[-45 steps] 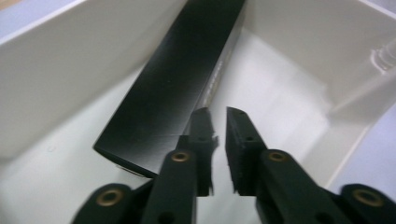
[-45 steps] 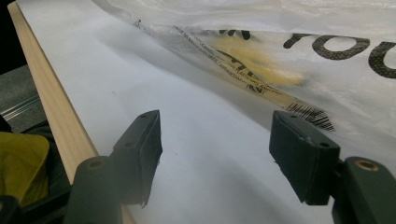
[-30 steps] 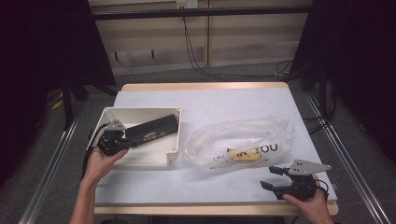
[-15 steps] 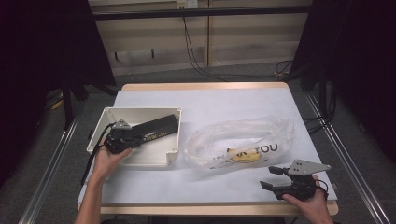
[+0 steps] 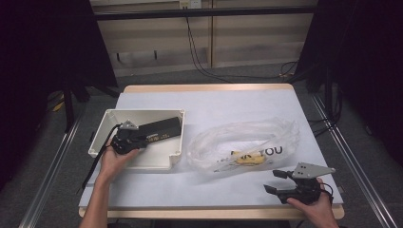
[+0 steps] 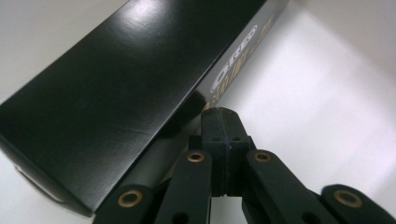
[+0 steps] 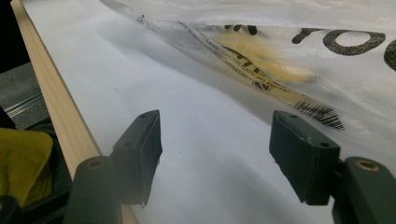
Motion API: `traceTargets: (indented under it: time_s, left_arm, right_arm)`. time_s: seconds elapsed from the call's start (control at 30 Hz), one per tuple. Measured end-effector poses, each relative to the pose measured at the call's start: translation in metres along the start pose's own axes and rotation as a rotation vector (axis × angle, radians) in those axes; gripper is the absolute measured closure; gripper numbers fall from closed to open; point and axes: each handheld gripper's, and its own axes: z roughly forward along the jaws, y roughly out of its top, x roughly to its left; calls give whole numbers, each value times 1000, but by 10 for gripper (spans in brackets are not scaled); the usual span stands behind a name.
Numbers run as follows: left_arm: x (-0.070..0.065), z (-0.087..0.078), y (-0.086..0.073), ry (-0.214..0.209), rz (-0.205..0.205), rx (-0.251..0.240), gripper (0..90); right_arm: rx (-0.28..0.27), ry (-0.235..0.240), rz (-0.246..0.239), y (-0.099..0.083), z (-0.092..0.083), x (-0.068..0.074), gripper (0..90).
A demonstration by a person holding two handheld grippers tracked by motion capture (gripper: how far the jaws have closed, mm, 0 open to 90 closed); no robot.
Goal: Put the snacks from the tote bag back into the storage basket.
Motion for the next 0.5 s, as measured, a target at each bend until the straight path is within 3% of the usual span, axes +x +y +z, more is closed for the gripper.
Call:
traceTargets:
  time_s: [0.37,0.5]
  left_arm:
    - [4,7,7,-1,-36,-11,900]
    - [3,11,9,-8,-32,-13,900]
  right_arm:
    - [-2,1,8,-1,0,-3,341]
    - [-3,3,8,0,0,-3,341]
